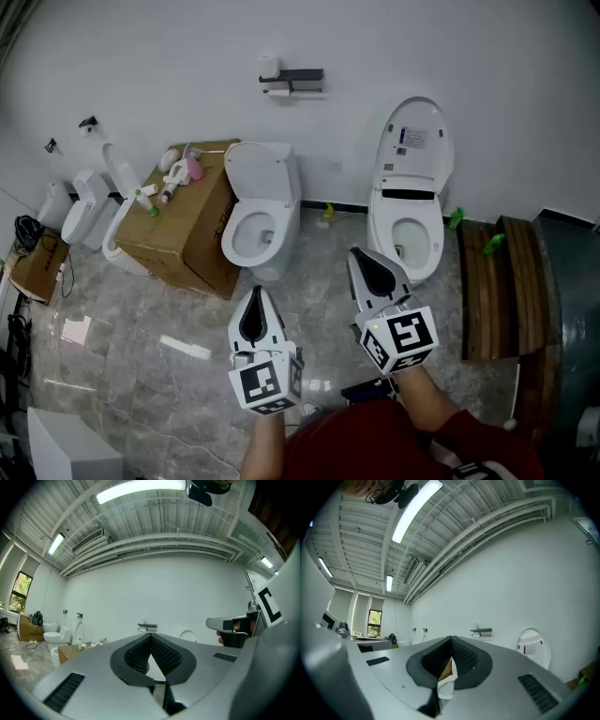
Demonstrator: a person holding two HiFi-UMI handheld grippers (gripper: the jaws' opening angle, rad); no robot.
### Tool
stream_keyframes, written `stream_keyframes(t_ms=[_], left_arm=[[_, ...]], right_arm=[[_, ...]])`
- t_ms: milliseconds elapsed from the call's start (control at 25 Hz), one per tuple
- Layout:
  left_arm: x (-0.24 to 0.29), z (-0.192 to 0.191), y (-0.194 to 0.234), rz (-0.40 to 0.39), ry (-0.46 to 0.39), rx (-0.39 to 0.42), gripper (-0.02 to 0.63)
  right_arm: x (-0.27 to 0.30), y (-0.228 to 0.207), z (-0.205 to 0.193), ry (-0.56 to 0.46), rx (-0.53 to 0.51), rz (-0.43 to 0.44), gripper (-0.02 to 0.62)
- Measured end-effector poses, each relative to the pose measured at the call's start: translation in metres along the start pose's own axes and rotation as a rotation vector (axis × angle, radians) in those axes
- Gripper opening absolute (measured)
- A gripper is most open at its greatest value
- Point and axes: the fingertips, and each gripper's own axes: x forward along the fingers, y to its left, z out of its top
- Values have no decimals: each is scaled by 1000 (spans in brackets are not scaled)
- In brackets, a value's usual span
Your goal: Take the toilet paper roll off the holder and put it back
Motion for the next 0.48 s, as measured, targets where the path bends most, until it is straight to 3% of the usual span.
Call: stream_keyframes(t_ms=[480], left_arm=[[7,0,-54,15,-23,12,15]], right_arm=[[-22,-42,-3,18,18,36,17]])
